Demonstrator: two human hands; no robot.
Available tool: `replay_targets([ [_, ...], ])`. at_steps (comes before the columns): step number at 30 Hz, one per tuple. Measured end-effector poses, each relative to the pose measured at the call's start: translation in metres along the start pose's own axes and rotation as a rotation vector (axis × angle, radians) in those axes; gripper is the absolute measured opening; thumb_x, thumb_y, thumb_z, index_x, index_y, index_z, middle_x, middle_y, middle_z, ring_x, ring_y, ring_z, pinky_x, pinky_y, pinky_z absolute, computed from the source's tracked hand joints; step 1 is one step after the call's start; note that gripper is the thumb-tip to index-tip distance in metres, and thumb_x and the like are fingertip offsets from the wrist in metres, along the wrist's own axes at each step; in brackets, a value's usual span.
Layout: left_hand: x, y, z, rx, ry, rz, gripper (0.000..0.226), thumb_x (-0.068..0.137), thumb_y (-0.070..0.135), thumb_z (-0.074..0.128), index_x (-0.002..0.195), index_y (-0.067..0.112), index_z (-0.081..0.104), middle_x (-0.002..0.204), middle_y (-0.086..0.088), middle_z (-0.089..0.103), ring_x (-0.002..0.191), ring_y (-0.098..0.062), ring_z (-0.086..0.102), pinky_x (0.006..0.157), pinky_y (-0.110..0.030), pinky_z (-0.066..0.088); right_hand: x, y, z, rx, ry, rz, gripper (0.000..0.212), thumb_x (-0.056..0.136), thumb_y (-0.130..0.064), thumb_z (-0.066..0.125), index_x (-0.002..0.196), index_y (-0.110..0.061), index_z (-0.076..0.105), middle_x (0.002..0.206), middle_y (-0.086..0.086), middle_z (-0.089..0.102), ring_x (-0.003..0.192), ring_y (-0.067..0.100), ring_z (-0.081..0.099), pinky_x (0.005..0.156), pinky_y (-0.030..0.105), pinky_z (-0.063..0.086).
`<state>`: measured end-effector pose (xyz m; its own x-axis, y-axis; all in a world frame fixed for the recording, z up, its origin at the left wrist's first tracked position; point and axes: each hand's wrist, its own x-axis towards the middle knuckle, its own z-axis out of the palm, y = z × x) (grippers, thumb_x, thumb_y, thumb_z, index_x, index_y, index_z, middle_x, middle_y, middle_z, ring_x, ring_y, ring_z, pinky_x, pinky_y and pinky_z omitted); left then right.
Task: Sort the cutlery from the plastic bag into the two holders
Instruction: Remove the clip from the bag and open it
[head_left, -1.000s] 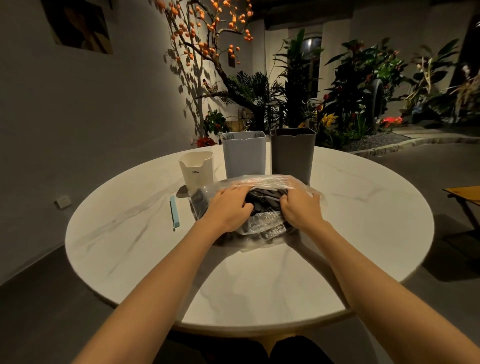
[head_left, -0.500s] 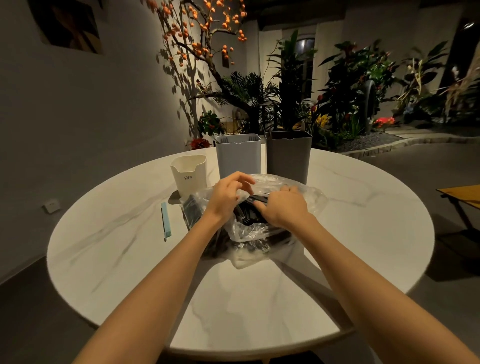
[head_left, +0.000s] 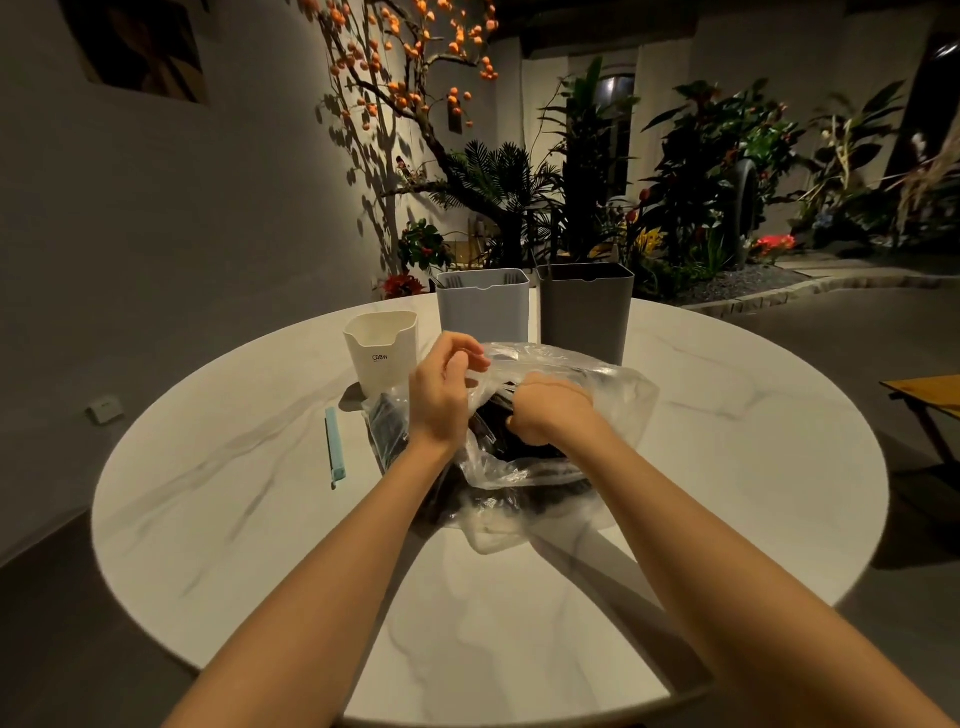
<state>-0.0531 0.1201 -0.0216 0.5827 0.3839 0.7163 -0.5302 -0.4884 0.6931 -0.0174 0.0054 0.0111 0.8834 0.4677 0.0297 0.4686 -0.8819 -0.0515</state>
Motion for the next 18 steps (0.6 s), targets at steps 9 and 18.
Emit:
replay_targets([
  [9, -0.002, -0.008, 0.002, 0.149, -0.231, 0.051, 0.028, 0.090, 0.029, 0.035, 0.101, 0.024, 0.061, 0.106, -0.002, 0.066, 0.104, -0.013, 0.059, 0.093, -0.038, 0.049, -0.003, -0.004, -0.015, 0.139, -0.093, -0.107, 0.035, 0.097, -0.041, 0.048, 0.120, -0.015, 0.054, 0.097, 0.003, 0.048, 0.093, 0.025, 0.048, 0.086, 0.036, 0.043],
  [18, -0.005, -0.002, -0.005, 0.166, -0.088, 0.023, 0.025, 0.092, 0.025, 0.034, 0.091, 0.021, 0.059, 0.088, 0.006, 0.066, 0.085, -0.007, 0.063, 0.074, -0.034, 0.055, -0.001, 0.004, -0.022, 0.054, -0.205, -0.021, 0.028, 0.095, -0.037, 0.056, 0.105, -0.011, 0.057, 0.104, 0.006, 0.055, 0.102, 0.025, 0.058, 0.091, 0.037, 0.053],
])
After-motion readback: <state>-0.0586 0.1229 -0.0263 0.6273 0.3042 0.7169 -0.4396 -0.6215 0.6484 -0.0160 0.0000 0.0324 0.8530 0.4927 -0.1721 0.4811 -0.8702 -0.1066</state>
